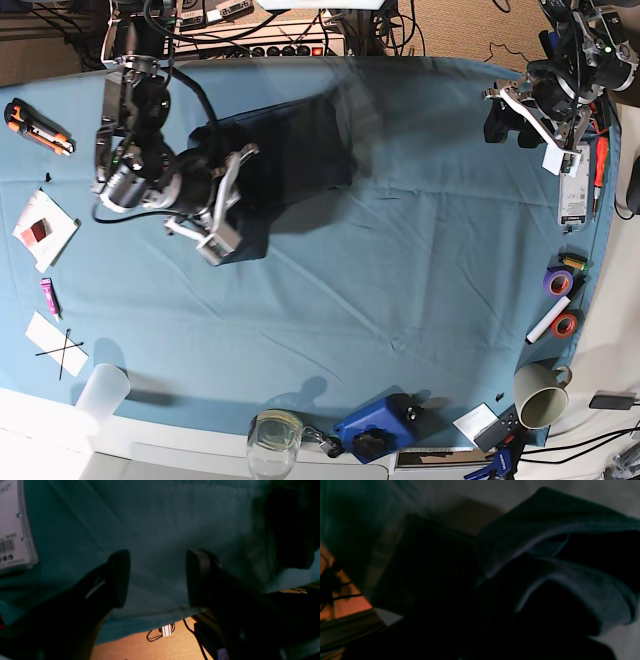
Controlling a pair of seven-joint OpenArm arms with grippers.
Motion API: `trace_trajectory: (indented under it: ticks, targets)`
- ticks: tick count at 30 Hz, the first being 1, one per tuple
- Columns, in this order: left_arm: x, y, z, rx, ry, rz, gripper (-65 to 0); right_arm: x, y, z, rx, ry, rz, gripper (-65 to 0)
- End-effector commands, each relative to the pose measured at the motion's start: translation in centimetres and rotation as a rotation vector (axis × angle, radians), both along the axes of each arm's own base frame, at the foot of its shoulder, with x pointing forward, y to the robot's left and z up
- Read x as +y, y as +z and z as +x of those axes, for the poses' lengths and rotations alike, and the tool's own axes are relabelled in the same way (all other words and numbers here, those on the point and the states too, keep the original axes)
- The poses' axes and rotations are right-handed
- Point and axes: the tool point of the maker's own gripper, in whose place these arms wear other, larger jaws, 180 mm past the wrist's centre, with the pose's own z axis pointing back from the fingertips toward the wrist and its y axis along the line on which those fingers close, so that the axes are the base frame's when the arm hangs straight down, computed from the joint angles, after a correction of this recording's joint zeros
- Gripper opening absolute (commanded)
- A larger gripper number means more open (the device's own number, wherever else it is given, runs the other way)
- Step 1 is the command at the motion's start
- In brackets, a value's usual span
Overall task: Fold the T-shirt properly
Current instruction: 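Lift the right-held end and fold it over toward the shirt's middle, then press the folded end down onto the stack with the right gripper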
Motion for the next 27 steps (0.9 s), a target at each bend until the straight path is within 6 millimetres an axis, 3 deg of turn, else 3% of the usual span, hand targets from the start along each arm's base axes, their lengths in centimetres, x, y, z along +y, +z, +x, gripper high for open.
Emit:
trace_trajectory:
  ticks: [1, 7, 9, 11, 18, 23, 27]
  targets:
    - [0.0, 0.9, 0.5, -0.043, -0.007, 0.002, -29.4, 0.8, 1.2, 0.5, -0.045, 0.029, 0.025, -65.0]
    - [0.0, 0.9, 0.5, -0.042, -0.008, 0.003, -29.4, 1.5, -0.2, -0.4, -0.023, 0.075, -0.047, -64.0]
    - [0.0, 0.9, 0.5, -0.043, -0.006, 0.005, -29.4, 1.9, -0.3, -0.7, -0.017, 0.088, -0.040, -55.1]
    - [0.1, 0.9, 0.6, -0.050, -0.002, 0.011, -29.4, 2.3, -0.1, -0.8, -0.016, 0.097, -0.021, -51.2]
    - [0.5, 0.8, 0.6, -0.047, 0.004, 0.031, -29.4, 4.4, 1.6, -1.5, -0.019, 0.143, 0.111, -51.1]
    - [0.6, 0.9, 0.7, -0.055, 0.008, 0.039, -29.4, 5.1, 3.9, -1.5, -0.099, 0.173, 0.122, -51.1]
    - [0.7, 0.7, 0.7, -0.051, 0.010, 0.038, -29.4, 6.9, 5.4, -2.6, -0.102, 0.237, 0.228, -51.1]
